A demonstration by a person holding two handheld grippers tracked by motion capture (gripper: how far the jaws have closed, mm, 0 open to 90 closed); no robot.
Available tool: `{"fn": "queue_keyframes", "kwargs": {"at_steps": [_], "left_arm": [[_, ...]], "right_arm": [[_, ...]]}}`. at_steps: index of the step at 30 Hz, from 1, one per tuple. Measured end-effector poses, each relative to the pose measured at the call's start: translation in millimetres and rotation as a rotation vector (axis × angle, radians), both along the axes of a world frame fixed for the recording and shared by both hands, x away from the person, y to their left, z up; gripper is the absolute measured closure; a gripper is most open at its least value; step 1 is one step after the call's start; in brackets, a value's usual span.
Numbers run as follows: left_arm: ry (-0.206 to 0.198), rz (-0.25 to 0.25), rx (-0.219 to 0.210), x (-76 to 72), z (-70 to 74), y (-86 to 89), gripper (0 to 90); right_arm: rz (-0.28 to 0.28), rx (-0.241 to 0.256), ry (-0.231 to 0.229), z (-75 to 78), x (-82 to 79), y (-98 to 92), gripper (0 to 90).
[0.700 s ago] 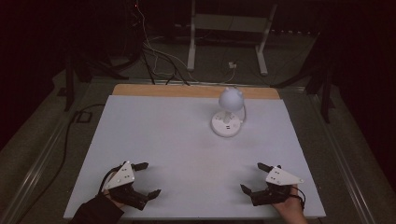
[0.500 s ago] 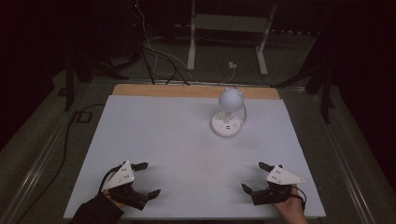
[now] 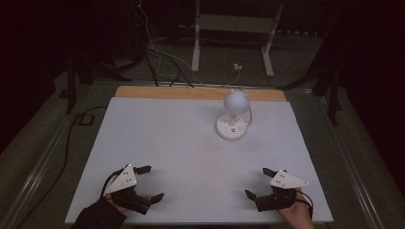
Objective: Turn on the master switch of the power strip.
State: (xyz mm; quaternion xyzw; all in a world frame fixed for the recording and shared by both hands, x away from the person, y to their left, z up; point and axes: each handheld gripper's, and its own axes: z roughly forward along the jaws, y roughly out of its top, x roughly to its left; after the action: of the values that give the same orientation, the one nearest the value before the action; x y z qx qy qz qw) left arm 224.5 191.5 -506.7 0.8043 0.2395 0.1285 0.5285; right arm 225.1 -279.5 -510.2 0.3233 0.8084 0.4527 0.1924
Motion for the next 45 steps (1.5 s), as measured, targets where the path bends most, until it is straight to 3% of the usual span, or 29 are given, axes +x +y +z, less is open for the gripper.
{"fn": "queue_keyframes", "kwargs": {"at_steps": [14, 19, 27, 28, 36, 45], "left_arm": [[-0.008, 0.007, 0.002, -0.7, 0.7, -0.6, 0.1], [-0.007, 0.007, 0.007, -0.4, 0.2, -1.2, 0.1], [-0.005, 0.005, 0.004, -0.4, 0.2, -1.4, 0.1], [-0.005, 0.005, 0.001, -0.5, 0.3, -1.3, 0.1], [-0.006, 0.006, 0.002, -0.4, 0.4, -1.2, 0.1], [-0.006, 0.006, 0.001, -0.7, 0.5, -1.2, 0.1]], "right_arm": [[-0.015, -0.024, 0.033, 5.2, -1.5, 2.5, 0.0], [-0.003, -0.004, 0.062, 10.9, -1.7, 7.3, 0.0], [0.010, -0.006, 0.073, 16.8, -0.4, 13.3, 0.0], [0.014, 0.012, 0.083, 19.8, 0.5, 14.3, 0.0], [0.029, 0.013, 0.071, 29.2, 6.9, 19.5, 0.0], [0.038, 0.053, 0.083, 36.1, 19.8, 24.8, 0.0]]}}
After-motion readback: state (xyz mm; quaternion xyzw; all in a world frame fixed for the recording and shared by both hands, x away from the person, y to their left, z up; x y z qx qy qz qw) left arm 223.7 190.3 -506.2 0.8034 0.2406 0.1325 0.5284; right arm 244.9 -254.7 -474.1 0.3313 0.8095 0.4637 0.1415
